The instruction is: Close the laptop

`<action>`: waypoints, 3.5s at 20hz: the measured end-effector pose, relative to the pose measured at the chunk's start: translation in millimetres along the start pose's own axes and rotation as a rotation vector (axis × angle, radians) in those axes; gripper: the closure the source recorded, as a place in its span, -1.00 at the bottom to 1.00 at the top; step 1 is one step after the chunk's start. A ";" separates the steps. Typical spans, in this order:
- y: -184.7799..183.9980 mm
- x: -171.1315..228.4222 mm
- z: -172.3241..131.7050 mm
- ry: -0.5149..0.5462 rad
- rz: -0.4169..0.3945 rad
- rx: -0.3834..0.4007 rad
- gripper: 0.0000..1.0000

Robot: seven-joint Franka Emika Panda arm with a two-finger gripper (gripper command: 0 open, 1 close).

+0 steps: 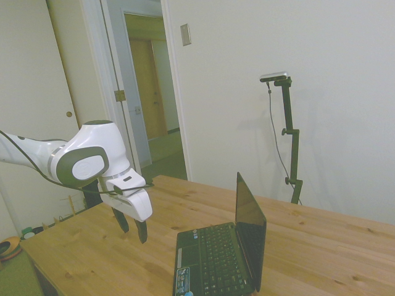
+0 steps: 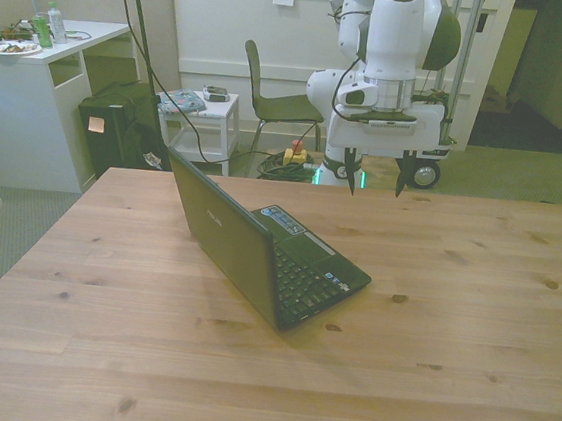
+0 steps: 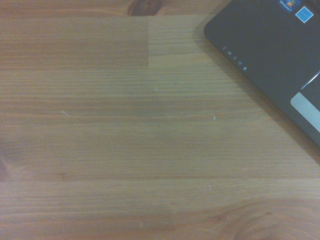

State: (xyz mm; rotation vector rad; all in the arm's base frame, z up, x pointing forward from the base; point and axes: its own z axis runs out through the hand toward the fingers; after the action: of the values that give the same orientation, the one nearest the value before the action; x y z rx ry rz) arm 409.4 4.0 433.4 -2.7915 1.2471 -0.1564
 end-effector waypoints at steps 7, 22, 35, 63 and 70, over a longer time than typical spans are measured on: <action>15.8 23.3 -44.3 0.103 0.062 -0.019 -1.00; 170.2 223.8 -176.3 0.235 0.393 0.008 -1.00; 123.9 382.5 -155.0 0.209 0.427 -0.001 1.00; -3.0 305.9 -56.2 0.000 0.243 0.000 1.00; -64.0 219.5 17.7 -0.090 0.168 -0.043 1.00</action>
State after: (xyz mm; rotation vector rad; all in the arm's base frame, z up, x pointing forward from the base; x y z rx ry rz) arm 604.4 -116.6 436.4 -2.6792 1.4700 0.0074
